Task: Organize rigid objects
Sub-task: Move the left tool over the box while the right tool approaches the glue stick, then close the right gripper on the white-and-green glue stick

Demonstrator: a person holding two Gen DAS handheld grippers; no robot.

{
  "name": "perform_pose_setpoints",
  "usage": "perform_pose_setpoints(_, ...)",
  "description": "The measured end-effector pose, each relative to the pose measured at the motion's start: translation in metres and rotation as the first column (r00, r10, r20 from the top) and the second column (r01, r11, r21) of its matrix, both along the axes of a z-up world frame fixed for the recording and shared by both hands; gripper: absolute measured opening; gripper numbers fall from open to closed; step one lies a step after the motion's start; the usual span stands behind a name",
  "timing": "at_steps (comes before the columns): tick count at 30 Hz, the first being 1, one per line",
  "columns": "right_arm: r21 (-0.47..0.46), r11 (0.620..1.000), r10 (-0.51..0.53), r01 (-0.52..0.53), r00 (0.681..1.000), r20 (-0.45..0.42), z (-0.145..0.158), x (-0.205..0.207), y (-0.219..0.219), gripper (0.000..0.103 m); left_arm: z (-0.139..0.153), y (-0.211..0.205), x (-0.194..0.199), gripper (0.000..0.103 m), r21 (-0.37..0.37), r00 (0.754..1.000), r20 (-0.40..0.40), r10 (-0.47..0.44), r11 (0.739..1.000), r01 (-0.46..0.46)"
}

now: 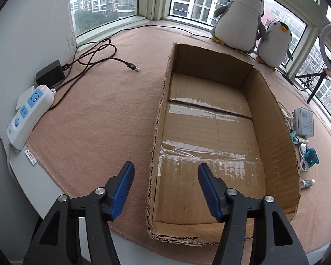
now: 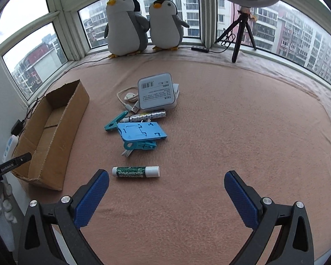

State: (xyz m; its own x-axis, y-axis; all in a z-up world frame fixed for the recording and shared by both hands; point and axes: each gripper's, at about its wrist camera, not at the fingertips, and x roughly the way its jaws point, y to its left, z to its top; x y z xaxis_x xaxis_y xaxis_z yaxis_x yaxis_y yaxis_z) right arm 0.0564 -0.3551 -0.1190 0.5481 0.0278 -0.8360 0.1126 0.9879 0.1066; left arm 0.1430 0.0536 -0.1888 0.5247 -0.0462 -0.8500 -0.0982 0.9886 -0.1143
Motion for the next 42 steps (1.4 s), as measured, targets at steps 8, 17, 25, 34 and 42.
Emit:
perform_pose_setpoints(8,0.035,0.999,0.034,-0.033,0.999,-0.03,-0.008,0.012,0.009,0.103,-0.008,-0.005,0.002,0.044,-0.004,1.0,-0.019,-0.017,1.0,0.017)
perform_pose_setpoints(17,0.033,0.997,0.074,-0.071,0.993,-0.091,-0.025,0.038,0.024,0.103,-0.017,-0.005,0.002,0.039,0.001,0.999,-0.028,-0.02,1.0,0.02)
perform_pose_setpoints(25,-0.108,0.987,0.107,-0.12,0.987,-0.122,-0.046,0.043,0.041,0.103,-0.017,-0.008,0.002,0.039,0.012,0.999,-0.026,-0.023,1.0,0.023)
perform_pose_setpoints(34,-0.208,0.966,0.129,-0.151,0.985,-0.115,-0.051,0.045,0.054,0.103,-0.017,-0.008,0.001,0.039,0.011,0.999,-0.023,-0.024,1.0,0.024)
perform_pose_setpoints(42,-0.241,0.956,0.136,-0.168,0.98,-0.145,-0.062,0.05,0.063,0.087,-0.017,-0.007,0.002,0.039,0.007,0.999,-0.022,-0.024,1.0,0.024)
